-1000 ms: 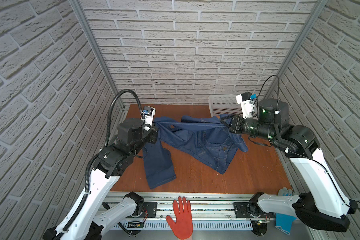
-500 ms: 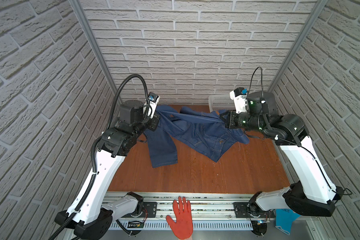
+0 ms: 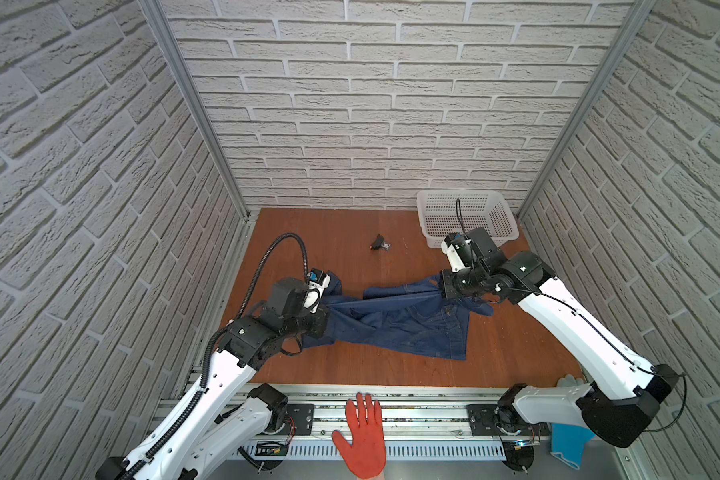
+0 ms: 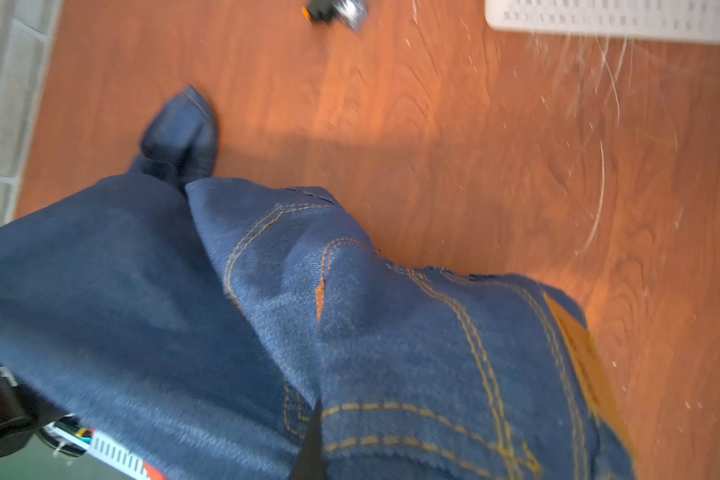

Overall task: Fold and stack the trousers
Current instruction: 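Lower the stretched jeans flat onto the table, right gripper pulling the waistband nearer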

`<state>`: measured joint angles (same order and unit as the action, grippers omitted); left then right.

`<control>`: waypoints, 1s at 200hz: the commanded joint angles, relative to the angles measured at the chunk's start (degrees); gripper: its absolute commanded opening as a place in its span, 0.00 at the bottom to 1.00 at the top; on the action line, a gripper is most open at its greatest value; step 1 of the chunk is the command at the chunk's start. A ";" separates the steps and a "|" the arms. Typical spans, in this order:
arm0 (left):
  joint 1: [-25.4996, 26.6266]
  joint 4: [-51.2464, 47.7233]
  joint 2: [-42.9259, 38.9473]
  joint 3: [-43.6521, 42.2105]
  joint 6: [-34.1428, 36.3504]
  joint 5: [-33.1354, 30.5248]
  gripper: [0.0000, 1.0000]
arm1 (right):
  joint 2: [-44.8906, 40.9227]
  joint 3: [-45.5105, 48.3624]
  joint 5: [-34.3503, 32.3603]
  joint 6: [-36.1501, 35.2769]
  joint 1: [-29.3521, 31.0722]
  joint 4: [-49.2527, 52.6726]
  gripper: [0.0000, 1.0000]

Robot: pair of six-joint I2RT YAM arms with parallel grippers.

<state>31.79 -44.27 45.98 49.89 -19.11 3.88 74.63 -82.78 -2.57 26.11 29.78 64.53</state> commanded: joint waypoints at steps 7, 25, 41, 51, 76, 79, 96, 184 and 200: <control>-0.59 -3.97 3.21 0.03 -7.66 -11.58 0.01 | -0.77 2.58 -11.10 1.87 -3.94 8.75 0.19; -0.68 -2.85 5.00 0.37 -8.85 -12.58 0.01 | -0.50 4.88 -7.56 3.65 -3.94 6.91 0.45; -0.85 -2.46 6.82 0.74 -9.76 -13.09 0.01 | -1.54 6.33 -5.59 6.13 -4.07 5.71 0.66; -0.85 -2.31 7.82 0.83 -10.21 -13.52 0.02 | -2.40 6.82 -4.69 7.35 -4.24 5.19 0.74; -1.17 -1.84 9.30 0.74 -10.68 -14.62 0.03 | -5.91 8.45 -3.43 11.61 -5.41 4.81 0.91; -1.25 -1.80 9.43 0.74 -10.68 -14.60 0.03 | -6.45 8.76 -3.30 12.31 -5.68 4.86 0.91; -1.39 -1.27 9.68 0.76 -10.68 -14.60 0.04 | -10.02 11.82 -1.80 16.76 -7.98 3.75 0.92; -1.46 -0.46 9.84 -0.40 -10.50 -14.71 0.08 | -26.47 42.79 12.81 42.04 -19.06 -12.09 0.87; -1.46 -0.45 9.51 -0.56 -10.51 -14.69 0.08 | -27.47 45.22 11.49 44.29 -19.15 -13.42 0.85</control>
<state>30.81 -45.32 56.31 49.98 -29.21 -9.37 49.06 -40.38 6.90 62.28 10.94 57.95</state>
